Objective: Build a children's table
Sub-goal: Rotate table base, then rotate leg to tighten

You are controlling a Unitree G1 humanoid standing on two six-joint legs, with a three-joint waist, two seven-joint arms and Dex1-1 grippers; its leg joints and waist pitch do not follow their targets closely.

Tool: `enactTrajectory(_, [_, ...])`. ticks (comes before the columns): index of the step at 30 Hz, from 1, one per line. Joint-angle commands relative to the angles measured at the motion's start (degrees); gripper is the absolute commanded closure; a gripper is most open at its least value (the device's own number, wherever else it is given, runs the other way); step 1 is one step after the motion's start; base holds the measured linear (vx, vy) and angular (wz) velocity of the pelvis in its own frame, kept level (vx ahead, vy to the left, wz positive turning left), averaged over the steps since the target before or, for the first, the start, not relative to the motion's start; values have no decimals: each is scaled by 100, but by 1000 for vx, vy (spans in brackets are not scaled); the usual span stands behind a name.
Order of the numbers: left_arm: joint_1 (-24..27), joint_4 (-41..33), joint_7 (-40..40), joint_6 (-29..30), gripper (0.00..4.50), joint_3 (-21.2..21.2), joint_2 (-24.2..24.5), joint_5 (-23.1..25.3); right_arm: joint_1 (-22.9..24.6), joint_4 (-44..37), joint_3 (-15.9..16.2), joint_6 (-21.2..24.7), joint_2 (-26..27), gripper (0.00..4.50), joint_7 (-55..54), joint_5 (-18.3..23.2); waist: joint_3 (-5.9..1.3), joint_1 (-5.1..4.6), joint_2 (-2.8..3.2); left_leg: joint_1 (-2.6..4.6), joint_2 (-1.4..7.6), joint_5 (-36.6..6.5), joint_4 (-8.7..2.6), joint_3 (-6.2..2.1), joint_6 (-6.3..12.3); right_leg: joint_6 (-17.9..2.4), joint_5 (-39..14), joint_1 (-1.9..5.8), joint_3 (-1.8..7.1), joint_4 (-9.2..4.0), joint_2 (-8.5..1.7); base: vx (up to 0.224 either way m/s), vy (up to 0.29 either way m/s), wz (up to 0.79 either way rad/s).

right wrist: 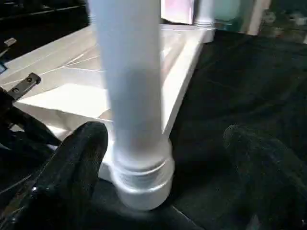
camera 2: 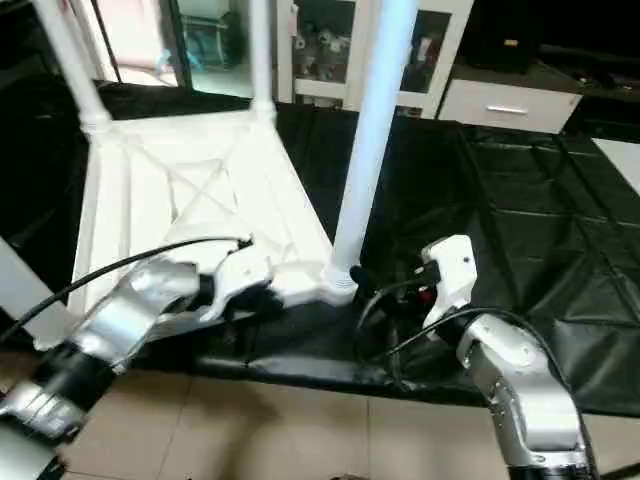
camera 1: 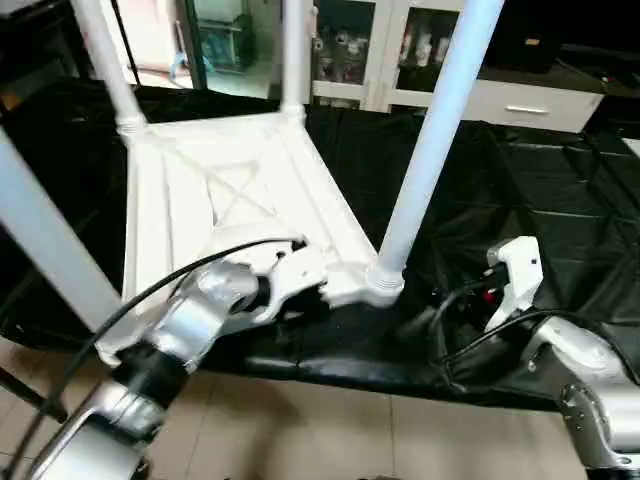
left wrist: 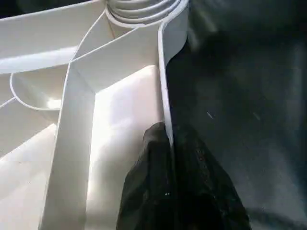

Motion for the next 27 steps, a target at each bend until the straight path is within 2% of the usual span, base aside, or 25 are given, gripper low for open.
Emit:
enactTrajectory(1, [199,-38,-230,-176,448,-94,61,-113,28,74,-29,-51,-116,28,185,60,-296,29,-56,-54,248,-1141,-478,-61,347,-909,-1957,287,250,-420,-299,0,0,0])
enactTrajectory(3, [210,-67,-200,-120,448,-66,100,-100,-5,103,25,-64,-188,28,337,50,-294,37,-71,-44,243,-1128,-467,-40,342,-993,-1880,282,248,-405,-291,0,0,0])
enactTrajectory(4, [224,-109,-260,-119,448,-67,127,-120,-44,137,93,-59,-250,28,455,40,-289,40,-61,-48,246,-1127,-475,-46,336,-990,-1899,286,249,-404,-294,0,0,0])
enactTrajectory(5, [229,-130,-295,-119,448,-66,133,-139,-74,171,151,-61,-294,28,539,22,-288,35,-77,-58,245,-1146,-479,-53,321,-966,-1982,300,243,-404,-298,0,0,0])
enactTrajectory(6, [232,-156,-321,-128,448,-61,132,-154,-164,326,337,-161,-408,28,726,-137,-288,31,-71,-44,244,-1174,-474,-48,311,-956,-2029,290,246,-414,-298,0,0,0])
enactTrajectory(10, [204,-137,-317,-211,448,-69,105,-125,-370,638,642,-565,-516,28,1052,-447,-269,22,-93,-61,236,-1194,-466,-43,313,-886,-2218,280,256,-439,-316,0,0,0])
enactTrajectory(13, [197,-154,-322,-197,448,-76,90,-128,-513,809,654,-632,-453,28,1008,-504,-266,11,-98,-61,233,-1143,-470,-43,333,-891,-2223,275,254,-436,-305,0,0,0])
enactTrajectory(14, [198,-159,-318,-200,448,-83,75,-119,-697,1035,651,-716,-390,28,842,-658,-250,6,-127,-64,236,-1148,-472,-38,339,-874,-2253,268,255,-445,-304,0,0,0])
enactTrajectory(15, [202,-167,-317,-198,448,-85,71,-118,-757,1109,649,-741,-374,28,777,-710,-262,-5,-107,-63,232,-1125,-475,-49,318,-899,-2255,274,248,-430,-303,0,0,0])
enactTrajectory(17, [219,-207,-343,-195,448,-85,56,-163,-924,1296,614,-713,-325,28,779,-615,-257,-6,-103,-46,235,-1101,-468,-39,329,-933,-2150,266,255,-426,-296,0,0,0])
enactTrajectory(21, [250,-293,-435,-165,448,-89,24,-256,-1105,1633,753,-753,-368,28,1216,-541,-249,-11,-107,-59,237,-1080,-463,-34,396,-1025,-1988,277,256,-413,-297,0,0,0])
enactTrajectory(22, [254,-301,-436,-155,450,-83,18,-263,-1139,1731,805,-773,-383,56,1357,-541,-250,-15,-109,-60,236,-1077,-463,-34,406,-1038,-1988,281,253,-408,-293,0,0,0])
enactTrajectory(25, [242,-301,-473,-109,450,-14,-55,-381,-1310,2113,933,-906,-405,64,1794,-557,-247,-7,-101,-50,242,-1080,-454,-23,455,-1142,-1930,275,255,-408,-301,0,0,0])
enactTrajectory(27, [231,-297,-518,-127,450,4,-82,-435,-1399,2251,939,-957,-374,96,1857,-571,-245,3,-100,-47,245,-1045,-456,-23,461,-1158,-1895,275,256,-407,-299,0,0,0])
